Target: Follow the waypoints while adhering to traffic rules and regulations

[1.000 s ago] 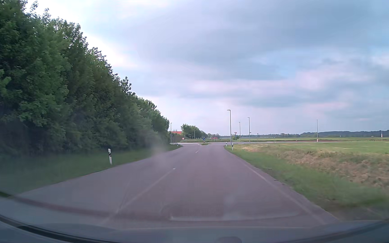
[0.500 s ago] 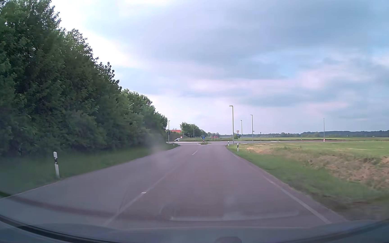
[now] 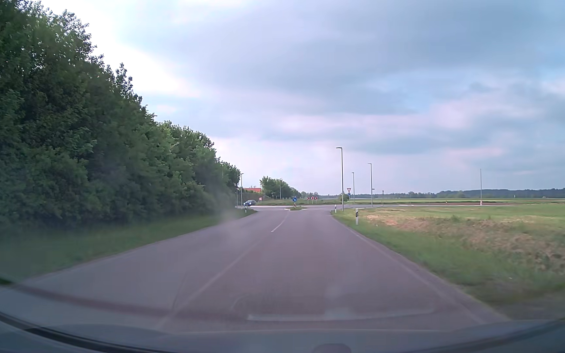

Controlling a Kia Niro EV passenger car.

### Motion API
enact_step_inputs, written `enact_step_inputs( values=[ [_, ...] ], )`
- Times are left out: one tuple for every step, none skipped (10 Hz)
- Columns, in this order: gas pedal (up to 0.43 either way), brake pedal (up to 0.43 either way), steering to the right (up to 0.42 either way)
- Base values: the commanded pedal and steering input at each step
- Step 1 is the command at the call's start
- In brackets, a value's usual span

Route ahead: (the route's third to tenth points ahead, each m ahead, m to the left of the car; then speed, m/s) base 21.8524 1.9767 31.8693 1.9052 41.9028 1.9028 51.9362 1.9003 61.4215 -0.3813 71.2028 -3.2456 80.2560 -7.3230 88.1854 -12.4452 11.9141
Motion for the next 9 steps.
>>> enact_step_inputs(
  values=[
    [0.000, 0.000, 0.000],
    [0.000, 0.000, 0.000],
    [0.000, 0.000, 0.000],
    [0.000, 0.000, 0.000],
    [0.000, 0.000, 0.000],
    [0.000, 0.000, 0.001],
    [0.000, 0.000, 0.001],
    [0.000, 0.000, 0.001],
    [0.028, 0.000, 0.001]
  ],
)
